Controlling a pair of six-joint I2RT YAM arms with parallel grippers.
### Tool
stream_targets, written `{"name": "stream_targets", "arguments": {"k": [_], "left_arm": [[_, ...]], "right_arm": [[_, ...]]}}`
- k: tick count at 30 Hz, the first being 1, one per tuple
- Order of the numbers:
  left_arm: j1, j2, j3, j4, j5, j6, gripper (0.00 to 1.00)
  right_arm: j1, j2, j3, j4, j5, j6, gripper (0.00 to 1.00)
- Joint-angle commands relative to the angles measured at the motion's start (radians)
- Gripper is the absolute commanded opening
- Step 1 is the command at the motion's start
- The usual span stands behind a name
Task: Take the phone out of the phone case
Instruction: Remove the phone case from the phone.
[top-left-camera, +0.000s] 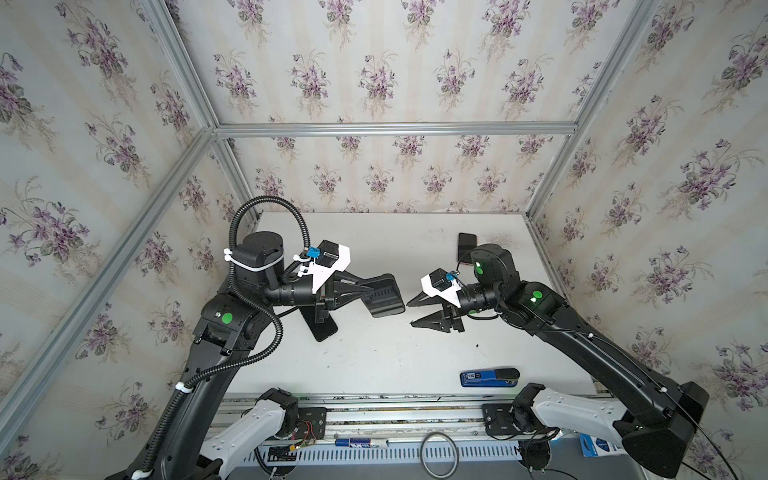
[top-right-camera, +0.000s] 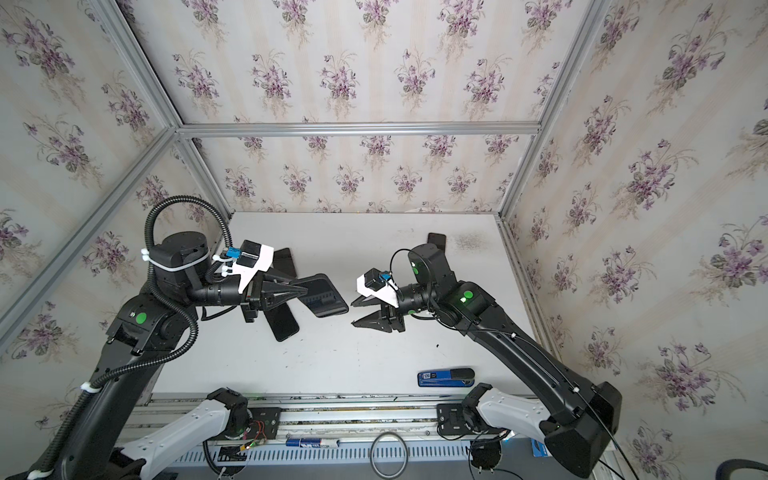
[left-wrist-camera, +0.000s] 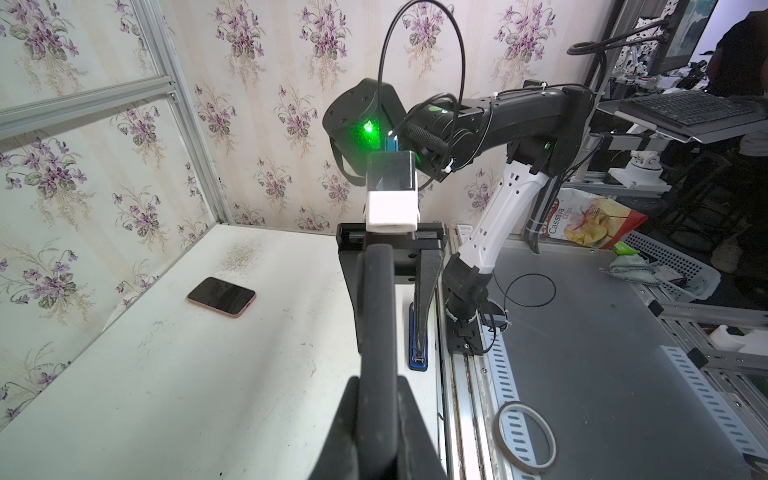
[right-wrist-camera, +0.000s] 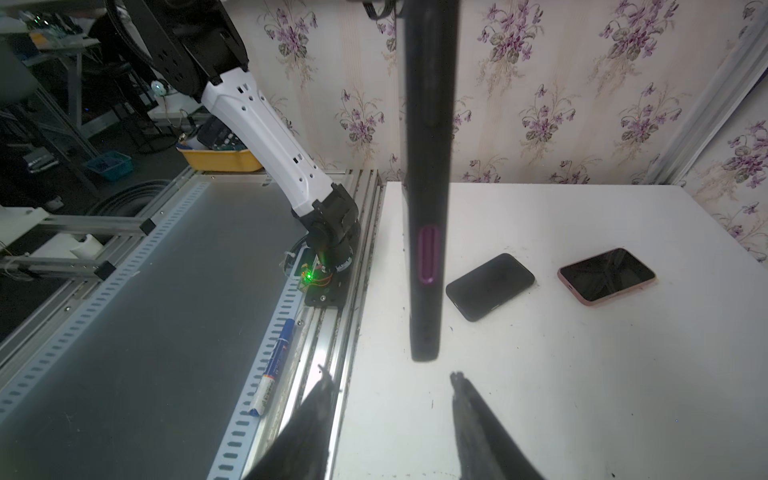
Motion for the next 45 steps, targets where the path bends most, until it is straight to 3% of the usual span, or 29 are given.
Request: {"name": "stream_targets", "arguments": {"k": [1, 14, 21, 33, 40, 45], "left_arm": [[-0.002, 0.000, 0.002, 0.030, 0.025, 0.018, 0.00], [-0.011, 0.012, 0.002, 0.030, 0.022, 0.016, 0.00], [-0.013, 0.017, 0.005, 0.029, 0.017, 0.015, 0.00], [-0.013, 0.025, 0.009, 0.030, 0.005, 0.009, 0.00], [-0.015, 0.046, 0.023, 0.035, 0.042, -0.017, 0.00], [-0.042, 0.079, 0.046, 0.041, 0.073, -0.054, 0.00]], "right_arm": [[0.001, 0.008, 0.004, 0.081, -0.048, 0.046, 0.47], [0.015, 0.055, 0.001, 0.122, -0.073, 0.084, 0.34], [0.021, 0.062, -0.008, 0.122, -0.069, 0.081, 0.15], [0.028, 0.064, -0.023, 0.129, -0.073, 0.071, 0.08], [0.052, 0.062, -0.025, 0.111, -0.044, -0.009, 0.00], [0.125, 0.052, -0.015, 0.090, 0.076, -0.189, 0.00]]}}
